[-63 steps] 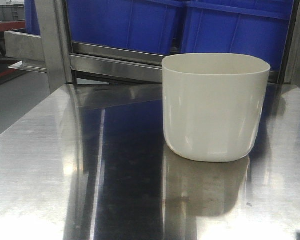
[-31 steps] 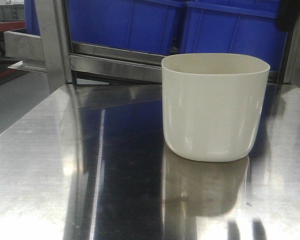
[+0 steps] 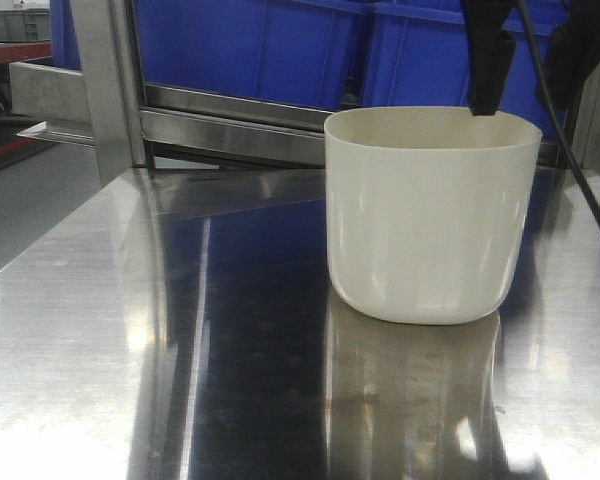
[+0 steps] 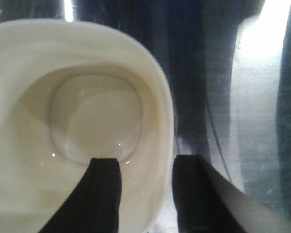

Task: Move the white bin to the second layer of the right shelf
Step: 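Lower the open right gripper over the white bin's rim and close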

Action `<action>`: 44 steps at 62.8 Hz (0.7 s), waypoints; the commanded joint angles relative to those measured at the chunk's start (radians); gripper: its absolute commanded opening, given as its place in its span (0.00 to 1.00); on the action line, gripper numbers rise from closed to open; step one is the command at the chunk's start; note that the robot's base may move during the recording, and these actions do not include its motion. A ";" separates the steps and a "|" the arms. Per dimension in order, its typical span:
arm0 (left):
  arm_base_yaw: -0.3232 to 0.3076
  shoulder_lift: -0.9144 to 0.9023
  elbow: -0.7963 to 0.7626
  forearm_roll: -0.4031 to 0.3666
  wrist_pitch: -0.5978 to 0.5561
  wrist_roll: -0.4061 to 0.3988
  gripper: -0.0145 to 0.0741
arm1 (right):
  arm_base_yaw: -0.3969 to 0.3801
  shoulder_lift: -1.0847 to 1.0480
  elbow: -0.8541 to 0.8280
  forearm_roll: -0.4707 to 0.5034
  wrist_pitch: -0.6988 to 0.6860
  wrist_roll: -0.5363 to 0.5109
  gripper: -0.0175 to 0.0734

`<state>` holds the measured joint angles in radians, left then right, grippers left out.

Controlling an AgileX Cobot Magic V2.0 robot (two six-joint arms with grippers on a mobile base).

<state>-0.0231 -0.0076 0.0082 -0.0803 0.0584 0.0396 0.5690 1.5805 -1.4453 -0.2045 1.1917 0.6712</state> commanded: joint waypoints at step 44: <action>-0.006 -0.015 0.027 -0.005 -0.083 -0.005 0.26 | -0.081 -0.014 0.052 -0.013 -0.161 -0.001 0.59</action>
<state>-0.0231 -0.0076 0.0082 -0.0803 0.0584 0.0396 0.4951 1.5965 -1.3744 -0.2020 1.0744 0.6736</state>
